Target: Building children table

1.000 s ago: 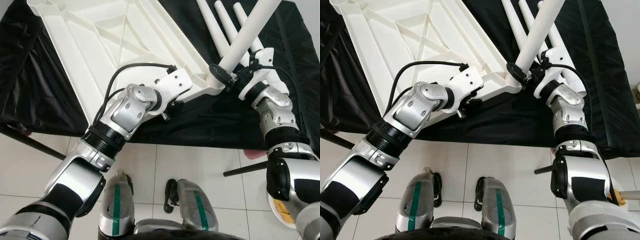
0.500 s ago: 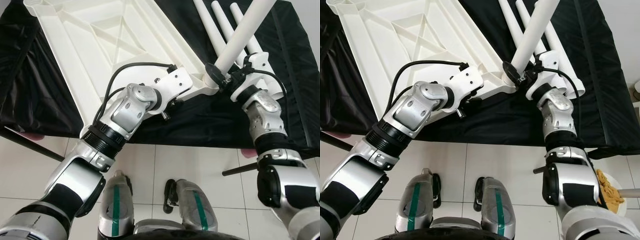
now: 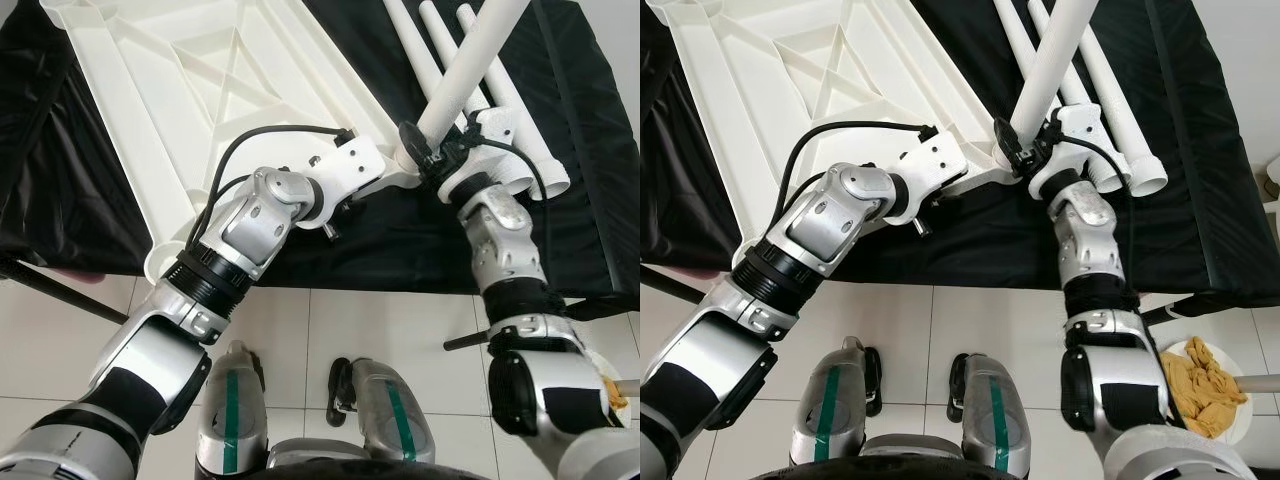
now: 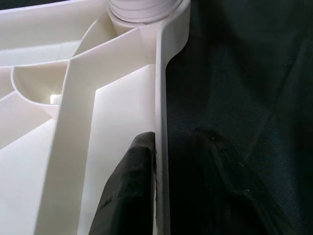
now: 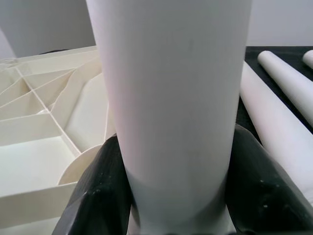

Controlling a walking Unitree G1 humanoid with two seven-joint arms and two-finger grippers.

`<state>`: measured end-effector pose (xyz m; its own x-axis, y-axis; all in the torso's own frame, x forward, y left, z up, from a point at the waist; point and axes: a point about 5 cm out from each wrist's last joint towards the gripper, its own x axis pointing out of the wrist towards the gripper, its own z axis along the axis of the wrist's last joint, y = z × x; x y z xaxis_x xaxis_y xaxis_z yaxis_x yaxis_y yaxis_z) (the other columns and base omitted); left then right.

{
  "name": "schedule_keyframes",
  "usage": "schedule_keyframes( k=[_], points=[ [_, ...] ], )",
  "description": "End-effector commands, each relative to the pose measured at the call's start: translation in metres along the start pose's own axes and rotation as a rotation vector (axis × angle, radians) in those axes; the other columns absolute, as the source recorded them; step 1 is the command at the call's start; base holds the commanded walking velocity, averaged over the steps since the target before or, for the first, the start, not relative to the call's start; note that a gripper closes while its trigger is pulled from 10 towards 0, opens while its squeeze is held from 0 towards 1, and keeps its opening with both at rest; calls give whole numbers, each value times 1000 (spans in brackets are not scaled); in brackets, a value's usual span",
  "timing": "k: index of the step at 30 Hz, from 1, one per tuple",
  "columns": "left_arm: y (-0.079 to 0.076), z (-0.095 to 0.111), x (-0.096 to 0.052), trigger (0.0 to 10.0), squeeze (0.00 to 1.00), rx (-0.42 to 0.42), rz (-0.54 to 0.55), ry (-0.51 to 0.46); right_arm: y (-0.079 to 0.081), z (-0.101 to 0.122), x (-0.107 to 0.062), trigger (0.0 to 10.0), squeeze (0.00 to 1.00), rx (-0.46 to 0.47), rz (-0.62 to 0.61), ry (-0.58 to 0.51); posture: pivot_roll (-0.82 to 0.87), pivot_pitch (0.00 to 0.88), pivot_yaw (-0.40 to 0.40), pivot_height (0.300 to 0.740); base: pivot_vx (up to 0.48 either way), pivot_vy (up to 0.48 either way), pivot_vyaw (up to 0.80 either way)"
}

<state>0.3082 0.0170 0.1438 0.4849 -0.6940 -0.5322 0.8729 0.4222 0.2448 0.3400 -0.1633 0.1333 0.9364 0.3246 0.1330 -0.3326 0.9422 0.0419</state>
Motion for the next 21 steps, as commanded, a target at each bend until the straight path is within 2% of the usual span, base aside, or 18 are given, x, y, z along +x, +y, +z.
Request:
schedule_keyframes(
  k=[1, 7, 9, 15, 17, 21],
  points=[
    [-2, 2, 0, 10000, 0, 3, -6, -16, 4, -4, 0, 10000, 0, 44, -53, 12, 32, 16, -40, 740, 0, 0, 0],
    [-1, 2, 0, 10000, 0, 2, -5, -16, 16, -3, 2, 10000, 0, 87, -144, -8, 32, 19, -37, 740, 0, 0, 0],
    [-1, 2, 0, 10000, 0, 2, -4, -16, 25, -4, 2, 10000, 0, 104, -232, 2, 33, 21, -36, 740, 0, 0, 0],
    [0, 2, 0, 10000, 0, 3, -2, -15, 29, -4, 2, 10000, 0, 109, -340, 13, 35, 21, -35, 740, 0, 0, 0],
    [1, 3, -1, 10000, 0, 5, 0, -15, 33, -6, 0, 10000, 0, 95, -493, 42, 36, 19, -33, 740, 0, 0, 0],
    [2, 3, -1, 10000, 0, 4, 1, -16, 38, -6, 1, 10000, 0, 69, -507, 62, 35, 19, -32, 740, 0, 0, 0]
  ],
)
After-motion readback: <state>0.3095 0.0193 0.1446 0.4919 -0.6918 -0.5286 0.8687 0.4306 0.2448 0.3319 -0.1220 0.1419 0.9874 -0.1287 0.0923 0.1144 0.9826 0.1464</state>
